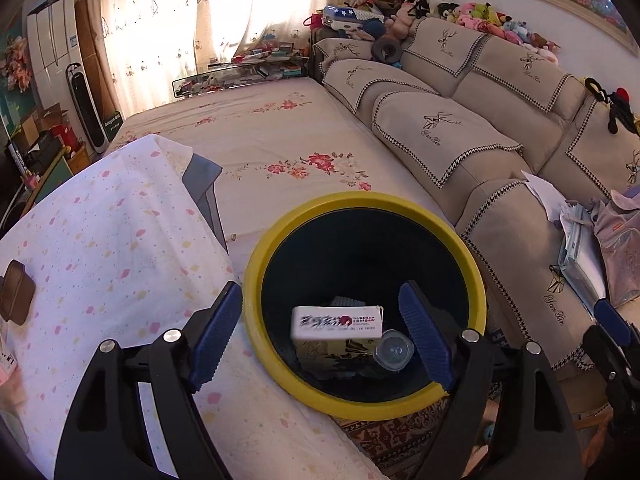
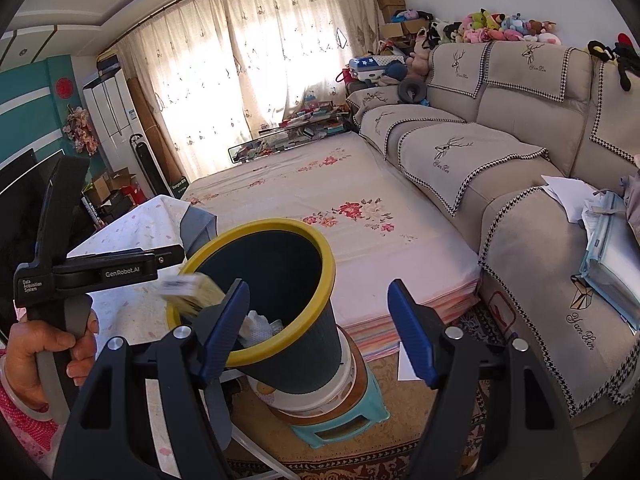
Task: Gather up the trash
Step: 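Lift the white box, carry it over the bin, open the left gripper, then move the right gripper to the clear green-lidded jar and grasp it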
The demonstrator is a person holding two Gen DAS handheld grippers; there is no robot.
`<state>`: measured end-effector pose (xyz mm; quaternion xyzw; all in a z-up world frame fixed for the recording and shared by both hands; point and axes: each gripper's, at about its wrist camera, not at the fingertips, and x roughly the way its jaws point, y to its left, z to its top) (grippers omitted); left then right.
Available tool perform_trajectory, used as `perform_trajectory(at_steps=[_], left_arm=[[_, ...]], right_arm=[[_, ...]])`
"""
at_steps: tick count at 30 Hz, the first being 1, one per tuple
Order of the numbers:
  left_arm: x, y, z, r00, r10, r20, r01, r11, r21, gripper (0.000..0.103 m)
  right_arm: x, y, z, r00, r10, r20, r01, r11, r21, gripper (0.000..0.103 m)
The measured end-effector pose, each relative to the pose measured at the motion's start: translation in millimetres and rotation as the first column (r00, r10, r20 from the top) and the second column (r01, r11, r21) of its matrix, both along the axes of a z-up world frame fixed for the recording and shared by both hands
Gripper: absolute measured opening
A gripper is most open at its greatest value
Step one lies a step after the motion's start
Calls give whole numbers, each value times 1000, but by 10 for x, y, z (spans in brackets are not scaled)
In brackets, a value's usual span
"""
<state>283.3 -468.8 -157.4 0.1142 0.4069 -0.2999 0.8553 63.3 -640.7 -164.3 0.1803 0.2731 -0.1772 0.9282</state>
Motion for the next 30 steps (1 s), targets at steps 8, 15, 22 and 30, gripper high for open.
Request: perform_trajectory(at_steps=[8,15,22,30], left_arm=[[-358,1096,292,994,88,72,-81,993,-90,85],[-764,2449,405,955,269,124,-257,961,-103,87],[-1115,3794,533,859,481,175,-464,876,-131,87],[-1475,5037,569,737,655,167,-632,755,-172,88]], right_arm=[[272,321,-28,995,101,-11,-101,995,18,68],[668,983,134,957,291,-11,-291,957,-1,68],[1010,1811,386,882,471,16,-471,882,1,71],[1373,2969,412,731,681,-32,-682,732,0,71]])
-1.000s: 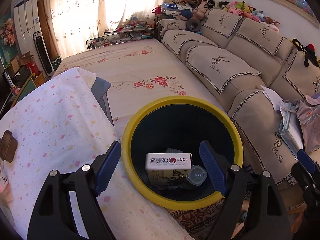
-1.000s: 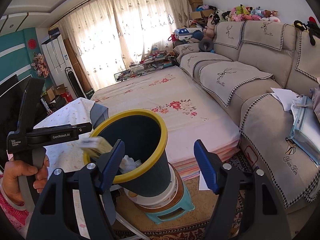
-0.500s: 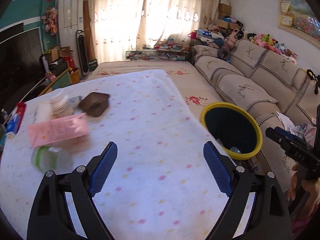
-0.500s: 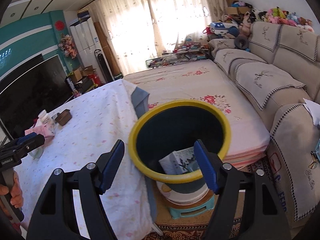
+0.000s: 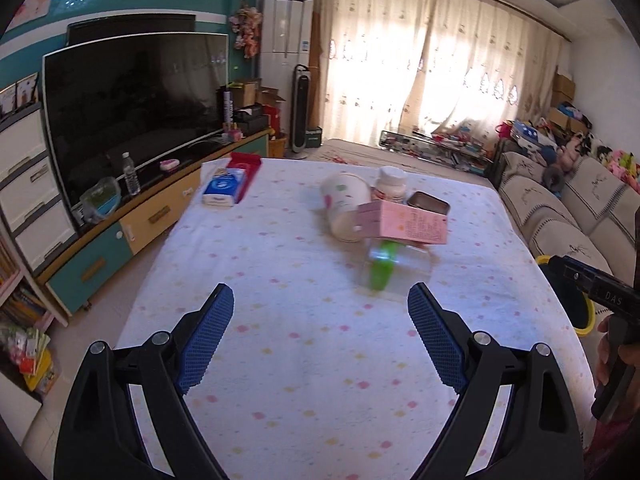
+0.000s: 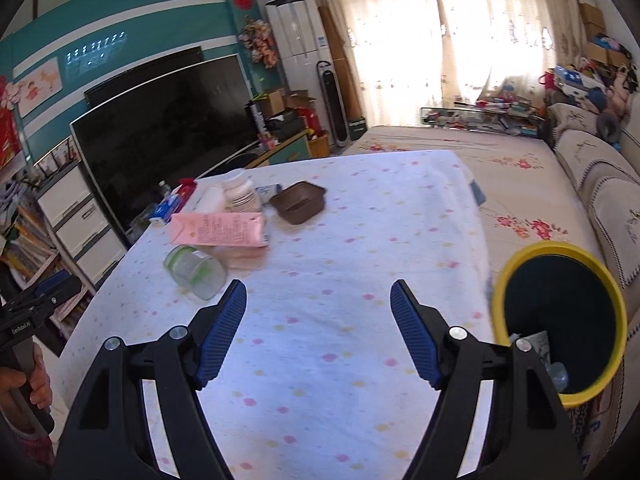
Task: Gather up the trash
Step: 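Move the right gripper to the clear green-lidded jar and grasp it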
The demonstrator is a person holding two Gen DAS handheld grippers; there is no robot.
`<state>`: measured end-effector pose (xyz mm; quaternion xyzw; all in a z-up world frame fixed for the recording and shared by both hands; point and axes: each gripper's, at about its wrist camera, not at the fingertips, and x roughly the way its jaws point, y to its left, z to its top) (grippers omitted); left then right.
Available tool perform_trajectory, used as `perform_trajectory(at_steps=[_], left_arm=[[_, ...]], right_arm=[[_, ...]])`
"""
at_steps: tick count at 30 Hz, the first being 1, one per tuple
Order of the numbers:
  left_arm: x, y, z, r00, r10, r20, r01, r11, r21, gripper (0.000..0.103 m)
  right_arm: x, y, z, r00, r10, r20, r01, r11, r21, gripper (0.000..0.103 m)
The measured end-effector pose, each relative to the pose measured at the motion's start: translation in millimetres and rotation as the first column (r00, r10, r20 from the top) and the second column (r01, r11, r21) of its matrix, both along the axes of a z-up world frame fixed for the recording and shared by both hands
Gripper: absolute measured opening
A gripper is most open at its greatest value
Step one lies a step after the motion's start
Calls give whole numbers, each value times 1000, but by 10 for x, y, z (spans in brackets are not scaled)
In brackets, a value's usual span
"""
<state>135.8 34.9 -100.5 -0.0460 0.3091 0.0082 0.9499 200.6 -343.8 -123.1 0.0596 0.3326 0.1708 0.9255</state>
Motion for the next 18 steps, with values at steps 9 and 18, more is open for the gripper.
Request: perform_trajectory(at_steps=[9,18], left_arm=[[-103,436,-99,999,52,-1,-52,997,-51,88],[-94,364,-78,1000,10,7,-9,997,-71,88]], right_arm=[[323,1055,-102,988,136,-71,-139,990,-33,75],[526,1690,-403,986,-16,-164,8,999,-53,81]])
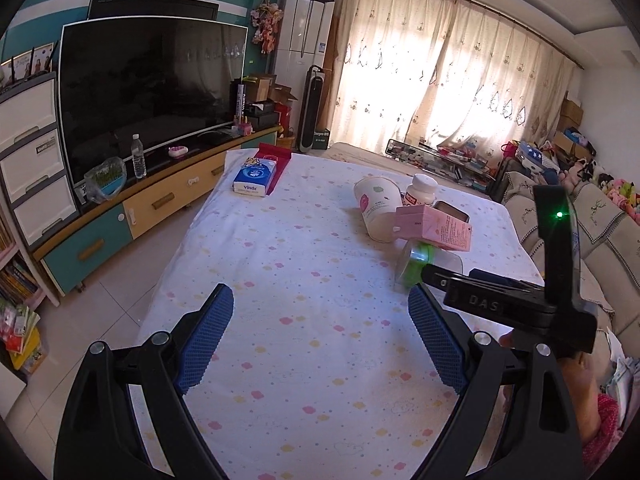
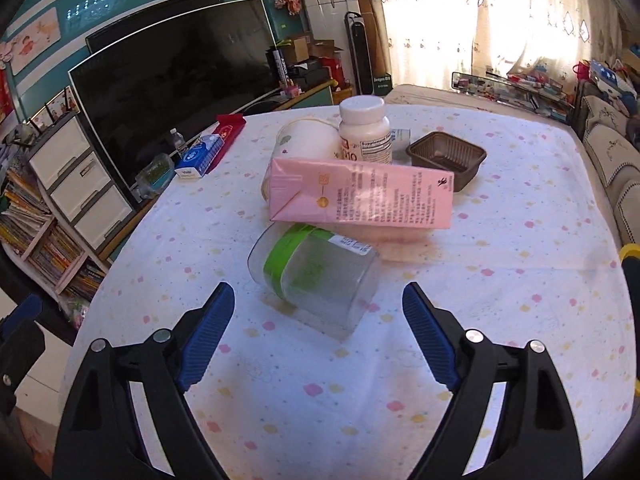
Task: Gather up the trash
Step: 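Move the right gripper to the clear green-lidded jar and grasp it, then carry the clear jar over the bin and open the right gripper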
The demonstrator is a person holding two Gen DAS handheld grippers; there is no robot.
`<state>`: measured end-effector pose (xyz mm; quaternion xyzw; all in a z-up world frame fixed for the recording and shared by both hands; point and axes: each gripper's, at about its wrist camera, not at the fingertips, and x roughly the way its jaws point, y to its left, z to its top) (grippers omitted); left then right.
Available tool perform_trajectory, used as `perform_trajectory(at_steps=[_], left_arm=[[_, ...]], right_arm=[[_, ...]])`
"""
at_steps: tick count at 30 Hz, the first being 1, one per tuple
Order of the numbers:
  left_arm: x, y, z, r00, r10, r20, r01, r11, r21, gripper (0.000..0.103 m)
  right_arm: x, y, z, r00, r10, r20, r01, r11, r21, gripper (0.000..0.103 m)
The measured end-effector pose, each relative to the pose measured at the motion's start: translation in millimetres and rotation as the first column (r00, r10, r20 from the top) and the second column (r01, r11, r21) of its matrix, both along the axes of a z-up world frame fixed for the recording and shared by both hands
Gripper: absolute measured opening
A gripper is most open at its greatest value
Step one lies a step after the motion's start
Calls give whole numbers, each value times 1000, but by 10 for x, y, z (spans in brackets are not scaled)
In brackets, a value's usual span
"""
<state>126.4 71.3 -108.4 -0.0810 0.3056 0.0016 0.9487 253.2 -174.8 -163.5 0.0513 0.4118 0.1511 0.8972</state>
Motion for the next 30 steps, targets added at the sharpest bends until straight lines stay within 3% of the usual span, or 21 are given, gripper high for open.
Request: perform_trajectory(at_steps=[9,16,18,19,30], left_arm=[[-58,238,-57,1000,-11,9,11,1000,-29,88],[-78,386,-162,1000,-16,1,16,997,-78,88],[-90,411,-185,1000,-18,-1,18,996,-83,88],[-92,422,-196,1000,-18,-2,18,996,-85,88],[-122,340,-190,1000,-25,-8,24,996,-90,88]], right_arm=[[173,197,-152,989,-142,-44,142,990,-11,83],[241,320,-189,977,-215,-7,214,974,-70,84],[245,324,-212,974,-228,0,228,970,-83,82],[237,312,-209,973,-233,7,232,969,-84,72],[-191,60,-136,995,-100,-24,99,994,-43,69]])
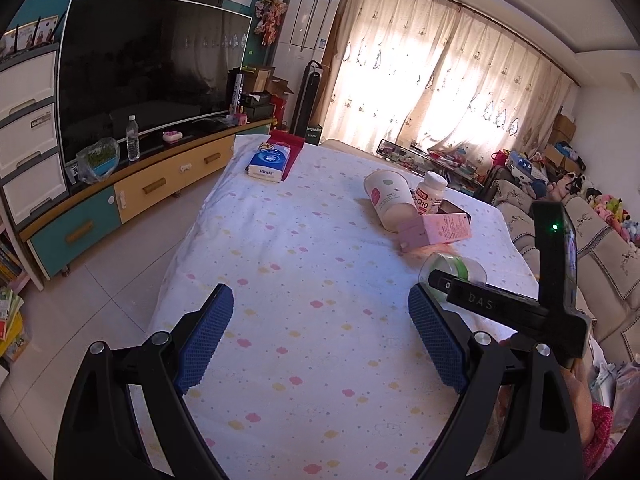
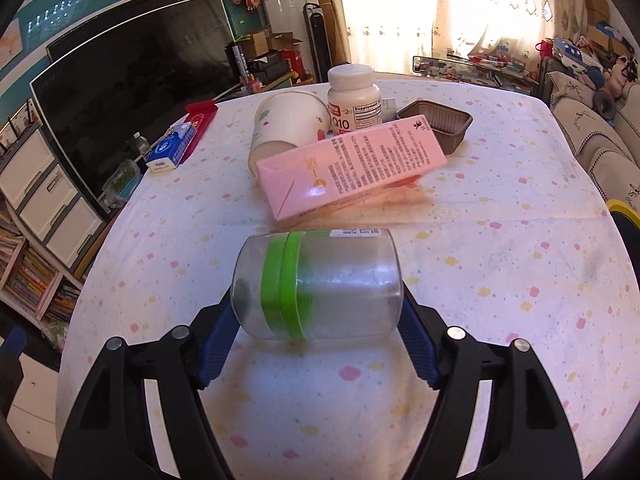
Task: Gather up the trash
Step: 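Carry the clear jar over the bin and open the right gripper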
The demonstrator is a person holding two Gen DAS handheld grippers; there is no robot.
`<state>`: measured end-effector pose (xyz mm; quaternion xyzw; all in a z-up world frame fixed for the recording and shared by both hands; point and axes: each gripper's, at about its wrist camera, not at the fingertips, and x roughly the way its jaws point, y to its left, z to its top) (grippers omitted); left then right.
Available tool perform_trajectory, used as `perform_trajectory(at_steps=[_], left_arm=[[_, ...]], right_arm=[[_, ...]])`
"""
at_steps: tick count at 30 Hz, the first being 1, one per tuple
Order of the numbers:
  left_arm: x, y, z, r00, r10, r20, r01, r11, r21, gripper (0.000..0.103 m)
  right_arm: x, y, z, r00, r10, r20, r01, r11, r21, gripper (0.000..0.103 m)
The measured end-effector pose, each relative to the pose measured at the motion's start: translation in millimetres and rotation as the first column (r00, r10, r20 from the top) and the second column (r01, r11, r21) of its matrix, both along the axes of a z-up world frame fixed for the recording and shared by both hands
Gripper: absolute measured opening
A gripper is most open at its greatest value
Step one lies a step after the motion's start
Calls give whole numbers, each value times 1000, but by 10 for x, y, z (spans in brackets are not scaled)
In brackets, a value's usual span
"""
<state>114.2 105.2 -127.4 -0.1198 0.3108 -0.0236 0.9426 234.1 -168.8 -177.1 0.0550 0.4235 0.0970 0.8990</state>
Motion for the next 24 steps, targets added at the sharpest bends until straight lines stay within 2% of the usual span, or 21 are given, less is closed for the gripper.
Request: perform_trajectory(at_steps=[4,10,19,24], left_arm=[[35,-148,16,1000,-23,-7,23,1000,18,88],[76,-431,35,998,-55,-13,56,998,37,88],[199,-929,-1,993,-108,-40,111,990,83,88],[318,-1155,-56,989,-134,-62,138,988,71,88]], right_arm=[[-221,-232,44,1000,21,18,-22,1000,11,69],[-419,-665,101,999,-8,54,6,999,33,69],[-488,-1614,211,987,-135,92,129,990,64,69],[-491,-2322,233,961,-255,107,250,966,61,68]])
